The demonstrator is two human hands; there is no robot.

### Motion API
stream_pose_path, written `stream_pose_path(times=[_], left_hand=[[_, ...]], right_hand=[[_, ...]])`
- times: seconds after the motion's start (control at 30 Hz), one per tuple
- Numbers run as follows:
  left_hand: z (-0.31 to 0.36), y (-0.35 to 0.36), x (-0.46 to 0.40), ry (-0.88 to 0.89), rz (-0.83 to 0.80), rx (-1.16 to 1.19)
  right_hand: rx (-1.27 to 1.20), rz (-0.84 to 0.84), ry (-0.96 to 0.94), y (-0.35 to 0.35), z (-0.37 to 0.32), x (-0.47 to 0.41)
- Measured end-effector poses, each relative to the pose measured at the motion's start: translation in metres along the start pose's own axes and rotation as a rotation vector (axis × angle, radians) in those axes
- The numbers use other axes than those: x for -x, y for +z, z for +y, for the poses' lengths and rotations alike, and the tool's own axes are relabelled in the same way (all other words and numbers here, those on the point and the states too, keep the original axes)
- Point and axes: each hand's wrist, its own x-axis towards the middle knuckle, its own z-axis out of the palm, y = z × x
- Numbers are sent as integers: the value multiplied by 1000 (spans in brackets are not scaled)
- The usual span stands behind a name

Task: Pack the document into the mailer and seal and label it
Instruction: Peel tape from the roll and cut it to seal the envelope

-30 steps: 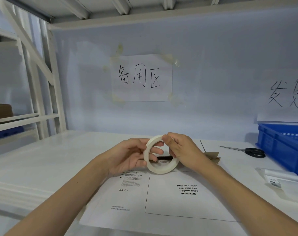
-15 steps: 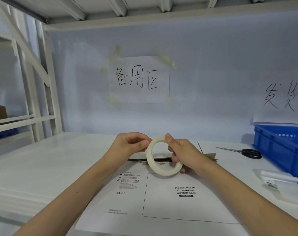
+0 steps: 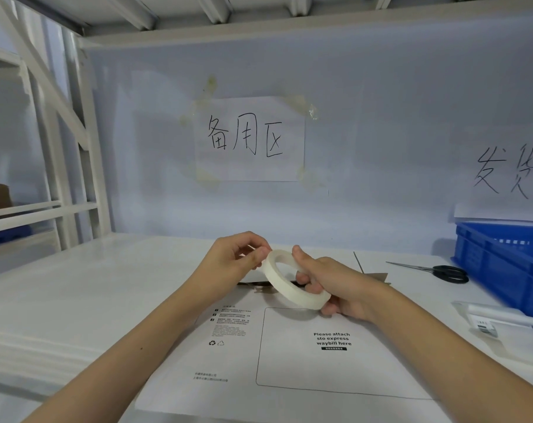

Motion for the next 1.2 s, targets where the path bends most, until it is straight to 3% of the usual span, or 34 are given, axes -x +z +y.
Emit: stream_pose_path(times=[0.17,0.33,0.5,0.73,0.9,1.1,1.2], left_hand=[[-4,4,0,62,-13,-171],[-6,4,2,33,-56,-176],[-4,-1,-1,-51,-1,31],[1,-7,-7,-223,71,284],[3,-8,-9,-258,153,274],[0,-8,-7,-285,167,74],[-3,-8,-8,-294,133,63]], right_hand=[[-127,-93,48,-2,-4,3],[-251,-129,141,-9,-13,9],[-316,-51,202,-20,-16,7],[-330,-8,8,-23,-22,12],[-325,-192,-11,-21,-27,24],[-85,-440,-98,-19,-29,37],[-17,-469,-108,-12,-31,40]])
